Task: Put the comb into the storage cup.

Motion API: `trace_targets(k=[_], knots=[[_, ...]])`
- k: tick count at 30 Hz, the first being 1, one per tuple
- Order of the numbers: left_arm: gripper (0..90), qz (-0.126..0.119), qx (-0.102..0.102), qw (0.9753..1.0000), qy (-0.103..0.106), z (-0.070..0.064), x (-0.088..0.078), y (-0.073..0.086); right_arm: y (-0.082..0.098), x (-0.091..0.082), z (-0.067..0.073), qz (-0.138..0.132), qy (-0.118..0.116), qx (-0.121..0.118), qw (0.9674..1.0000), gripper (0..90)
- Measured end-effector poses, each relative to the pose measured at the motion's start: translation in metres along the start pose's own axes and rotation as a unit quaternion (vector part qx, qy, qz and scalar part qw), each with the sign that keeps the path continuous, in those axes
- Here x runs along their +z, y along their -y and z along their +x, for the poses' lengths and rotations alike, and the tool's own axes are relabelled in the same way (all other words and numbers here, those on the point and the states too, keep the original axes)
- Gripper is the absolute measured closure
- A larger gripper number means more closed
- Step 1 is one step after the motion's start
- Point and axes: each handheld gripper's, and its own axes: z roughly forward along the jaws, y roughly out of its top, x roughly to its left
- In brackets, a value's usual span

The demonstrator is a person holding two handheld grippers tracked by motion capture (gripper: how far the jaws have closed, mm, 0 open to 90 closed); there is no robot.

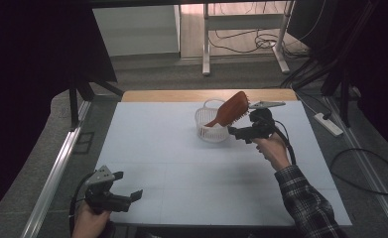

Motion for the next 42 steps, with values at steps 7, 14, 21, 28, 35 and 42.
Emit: trace_targets(k=[7, 14, 21, 28, 35, 42], knots=[[0.3, 0.000, -0.001, 1.0000, 0.001, 0.000, 0.000, 0.000, 0.005, 0.003, 0.001, 0.011, -0.001, 0.001, 0.9999, 0.0], [0.3, -0.001, -0.004, 1.0000, 0.003, 0.001, 0.000, 0.000, 0.009, -0.003, 0.001, 0.011, -0.005, 0.001, 0.9999, 0.0], [0.4, -0.002, -0.004, 1.0000, 0.004, 0.001, 0.000, 0.001, 0.012, -0.007, 0.001, 0.013, -0.010, -0.007, 0.9998, 0.0], [0.5, -0.001, -0.007, 1.0000, 0.005, 0.002, -0.001, 0.001, 0.013, -0.012, 0.003, 0.017, -0.022, -0.006, 0.9996, 0.0], [0.5, -0.002, -0.006, 1.0000, 0.006, 0.002, -0.001, 0.001, 0.015, -0.017, 0.008, 0.030, -0.016, -0.030, 0.9990, 0.0], [0.5, -0.002, -0.007, 1.0000, 0.005, 0.002, -0.001, 0.001, 0.018, -0.020, 0.011, 0.031, -0.025, -0.030, 0.9988, 0.0]])
